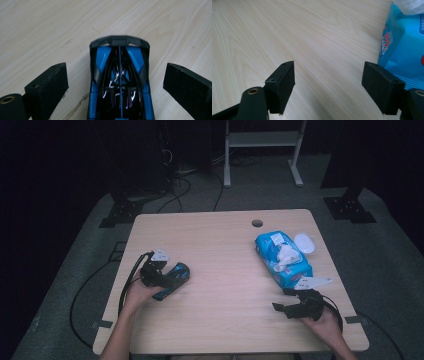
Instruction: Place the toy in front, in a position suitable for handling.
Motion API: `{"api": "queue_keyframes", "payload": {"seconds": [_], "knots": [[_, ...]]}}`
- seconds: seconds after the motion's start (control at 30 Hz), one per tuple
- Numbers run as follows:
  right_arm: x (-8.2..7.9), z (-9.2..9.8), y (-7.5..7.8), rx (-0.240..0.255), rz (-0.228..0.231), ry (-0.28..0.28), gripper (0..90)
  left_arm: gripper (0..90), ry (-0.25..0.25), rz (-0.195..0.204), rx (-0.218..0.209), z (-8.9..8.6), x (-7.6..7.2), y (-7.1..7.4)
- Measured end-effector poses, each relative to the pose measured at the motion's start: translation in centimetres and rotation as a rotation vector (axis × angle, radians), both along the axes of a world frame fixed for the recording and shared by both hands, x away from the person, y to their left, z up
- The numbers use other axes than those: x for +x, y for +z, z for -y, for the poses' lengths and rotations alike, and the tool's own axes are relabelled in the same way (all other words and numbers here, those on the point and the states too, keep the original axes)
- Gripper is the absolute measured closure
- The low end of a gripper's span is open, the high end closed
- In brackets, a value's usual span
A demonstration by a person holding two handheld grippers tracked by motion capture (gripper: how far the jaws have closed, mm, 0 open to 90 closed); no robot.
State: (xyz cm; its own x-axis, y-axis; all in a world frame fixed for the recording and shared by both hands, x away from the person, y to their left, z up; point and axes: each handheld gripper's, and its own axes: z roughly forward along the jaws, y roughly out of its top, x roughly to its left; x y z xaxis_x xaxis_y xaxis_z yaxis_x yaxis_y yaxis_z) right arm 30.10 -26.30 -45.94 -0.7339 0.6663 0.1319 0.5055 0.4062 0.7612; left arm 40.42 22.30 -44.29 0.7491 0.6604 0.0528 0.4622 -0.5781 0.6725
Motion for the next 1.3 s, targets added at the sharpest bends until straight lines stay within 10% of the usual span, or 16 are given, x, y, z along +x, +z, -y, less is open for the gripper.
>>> {"api": "queue_keyframes", "payload": {"seconds": [0.7,1.3], "knots": [[-0.1,0.0,0.0,-0.007,0.0,0.005,25.5,14.9,-0.037,-0.113,0.078,-0.1,0.5,-2.0],[-0.1,0.0,0.0,-0.01,0.004,0.007,25.5,25.8,-0.073,-0.104,0.105,0.2,0.2,-1.6]]}}
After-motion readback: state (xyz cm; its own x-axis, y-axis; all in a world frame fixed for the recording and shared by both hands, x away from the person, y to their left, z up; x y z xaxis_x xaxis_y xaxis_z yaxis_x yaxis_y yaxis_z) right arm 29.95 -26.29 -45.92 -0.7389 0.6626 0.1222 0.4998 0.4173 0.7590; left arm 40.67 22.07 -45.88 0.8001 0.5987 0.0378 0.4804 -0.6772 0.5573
